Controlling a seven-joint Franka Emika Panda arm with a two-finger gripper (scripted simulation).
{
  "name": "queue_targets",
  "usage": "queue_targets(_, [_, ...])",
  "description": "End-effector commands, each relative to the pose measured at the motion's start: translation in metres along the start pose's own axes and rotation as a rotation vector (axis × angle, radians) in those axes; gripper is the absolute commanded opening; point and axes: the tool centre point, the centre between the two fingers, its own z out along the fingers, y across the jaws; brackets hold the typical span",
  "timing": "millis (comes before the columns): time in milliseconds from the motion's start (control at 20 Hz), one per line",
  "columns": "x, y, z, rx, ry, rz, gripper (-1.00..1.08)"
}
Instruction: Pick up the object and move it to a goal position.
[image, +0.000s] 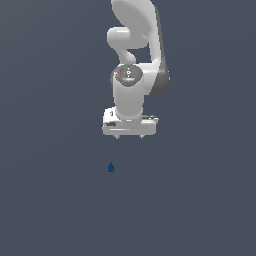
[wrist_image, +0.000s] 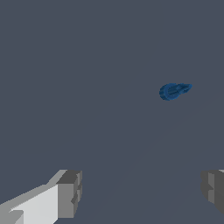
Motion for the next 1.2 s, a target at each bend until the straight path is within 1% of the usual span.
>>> queue_targets(0, [0.000, 0.000, 0.000, 0.000, 0.000, 0.000, 1.00])
queue_targets(400, [0.006, -0.013, -0.020, 0.002, 0.016, -0.011, 1.00])
queue_targets(550, [0.006, -0.014, -0.021, 0.002, 0.017, -0.010, 1.00])
queue_targets(850, [0.012, -0.007, -0.016, 0.001, 0.018, -0.024, 1.00])
queue_targets(1150, [0.031, 0.012, -0.001, -0.004, 0.022, -0.065, 1.00])
